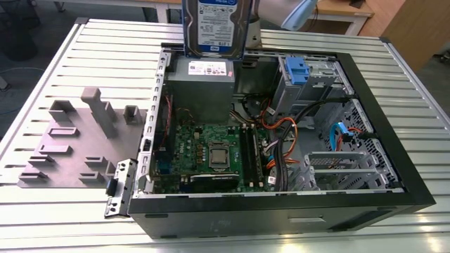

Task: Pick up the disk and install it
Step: 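Pick up the disk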

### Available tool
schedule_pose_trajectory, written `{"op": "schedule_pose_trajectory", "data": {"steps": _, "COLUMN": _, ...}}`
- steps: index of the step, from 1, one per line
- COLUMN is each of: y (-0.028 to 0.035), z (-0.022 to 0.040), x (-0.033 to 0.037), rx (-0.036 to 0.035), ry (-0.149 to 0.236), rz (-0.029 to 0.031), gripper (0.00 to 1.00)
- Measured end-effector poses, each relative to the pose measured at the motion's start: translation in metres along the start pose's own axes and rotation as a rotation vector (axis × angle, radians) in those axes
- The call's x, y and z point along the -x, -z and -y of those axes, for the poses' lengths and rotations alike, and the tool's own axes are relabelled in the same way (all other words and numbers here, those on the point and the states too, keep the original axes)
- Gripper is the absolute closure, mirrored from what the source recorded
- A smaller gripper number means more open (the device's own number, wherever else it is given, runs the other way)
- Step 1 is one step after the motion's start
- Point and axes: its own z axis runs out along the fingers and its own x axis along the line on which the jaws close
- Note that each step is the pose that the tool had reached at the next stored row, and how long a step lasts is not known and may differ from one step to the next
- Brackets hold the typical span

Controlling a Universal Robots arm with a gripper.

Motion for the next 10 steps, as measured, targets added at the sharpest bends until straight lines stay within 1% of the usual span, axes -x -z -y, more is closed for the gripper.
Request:
{"op": "schedule_pose_trajectory", "data": {"steps": 6, "y": -0.0001, "z": 0.0165, "x": 0.0006, "rx": 0.0000, "ry": 0.000, "rz": 0.0000, "gripper": 0.65}}
{"op": "schedule_pose_trajectory", "data": {"steps": 8, "y": -0.0002, "z": 0.0231, "x": 0.0008, "rx": 0.0000, "ry": 0.000, "rz": 0.0000, "gripper": 0.65}}
{"op": "schedule_pose_trajectory", "data": {"steps": 10, "y": -0.0004, "z": 0.0312, "x": 0.0011, "rx": 0.0000, "ry": 0.000, "rz": 0.0000, "gripper": 0.65}}
